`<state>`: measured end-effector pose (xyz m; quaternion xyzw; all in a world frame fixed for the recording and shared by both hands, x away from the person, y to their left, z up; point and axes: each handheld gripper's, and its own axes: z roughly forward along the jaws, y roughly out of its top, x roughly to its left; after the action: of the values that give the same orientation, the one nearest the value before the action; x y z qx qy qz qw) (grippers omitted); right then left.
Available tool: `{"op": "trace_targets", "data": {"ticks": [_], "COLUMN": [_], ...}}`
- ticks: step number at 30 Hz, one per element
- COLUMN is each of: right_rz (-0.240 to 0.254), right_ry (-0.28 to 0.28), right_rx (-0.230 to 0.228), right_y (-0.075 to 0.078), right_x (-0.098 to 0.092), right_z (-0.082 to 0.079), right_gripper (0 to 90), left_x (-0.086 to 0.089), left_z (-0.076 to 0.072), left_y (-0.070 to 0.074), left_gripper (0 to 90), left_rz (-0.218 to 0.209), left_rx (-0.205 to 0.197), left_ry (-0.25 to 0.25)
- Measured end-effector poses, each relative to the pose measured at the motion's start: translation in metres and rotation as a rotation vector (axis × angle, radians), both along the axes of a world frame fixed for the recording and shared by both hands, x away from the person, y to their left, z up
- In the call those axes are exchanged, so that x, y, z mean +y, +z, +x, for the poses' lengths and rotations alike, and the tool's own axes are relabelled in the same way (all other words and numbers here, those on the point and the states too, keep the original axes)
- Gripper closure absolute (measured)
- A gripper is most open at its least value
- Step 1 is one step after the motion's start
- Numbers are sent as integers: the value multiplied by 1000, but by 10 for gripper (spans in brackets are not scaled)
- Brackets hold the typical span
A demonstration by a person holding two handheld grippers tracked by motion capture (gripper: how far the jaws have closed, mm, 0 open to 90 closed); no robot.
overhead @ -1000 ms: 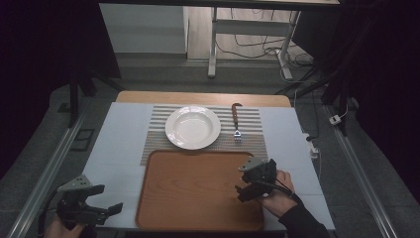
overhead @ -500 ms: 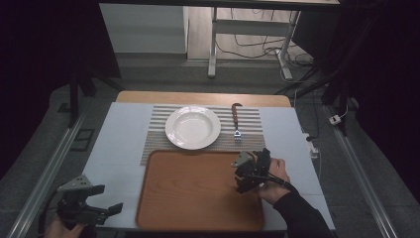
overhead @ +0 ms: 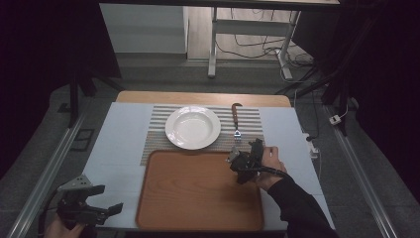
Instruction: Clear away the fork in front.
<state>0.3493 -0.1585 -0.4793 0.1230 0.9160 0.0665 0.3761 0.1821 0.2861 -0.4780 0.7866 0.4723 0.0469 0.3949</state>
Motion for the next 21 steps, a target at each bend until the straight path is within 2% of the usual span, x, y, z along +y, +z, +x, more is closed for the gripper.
{"op": "trace_targets", "data": {"ticks": [5,8,9,16,21], "right_rz": [-50,-51,-63,-72,-89], "right_ry": [22,23,24,28,27], "right_rx": [-19,-24,-33,-37,-38], "right_y": [2,2,3,5,2], "right_x": [2,3,4,7,12], "right_z": [11,16,21,37,55], "right_gripper": [50,70,111,205,294], "left_x": [0,0,0,0,0], "left_z": [0,0,0,0,0], "left_y": [0,0,0,0,0], "left_gripper": [0,0,0,0,0], "left_rz": [-1,-2,-2,-3,-4], "left_rx": [1,1,1,1,1], "left_ry": [1,0,0,-1,-3]}}
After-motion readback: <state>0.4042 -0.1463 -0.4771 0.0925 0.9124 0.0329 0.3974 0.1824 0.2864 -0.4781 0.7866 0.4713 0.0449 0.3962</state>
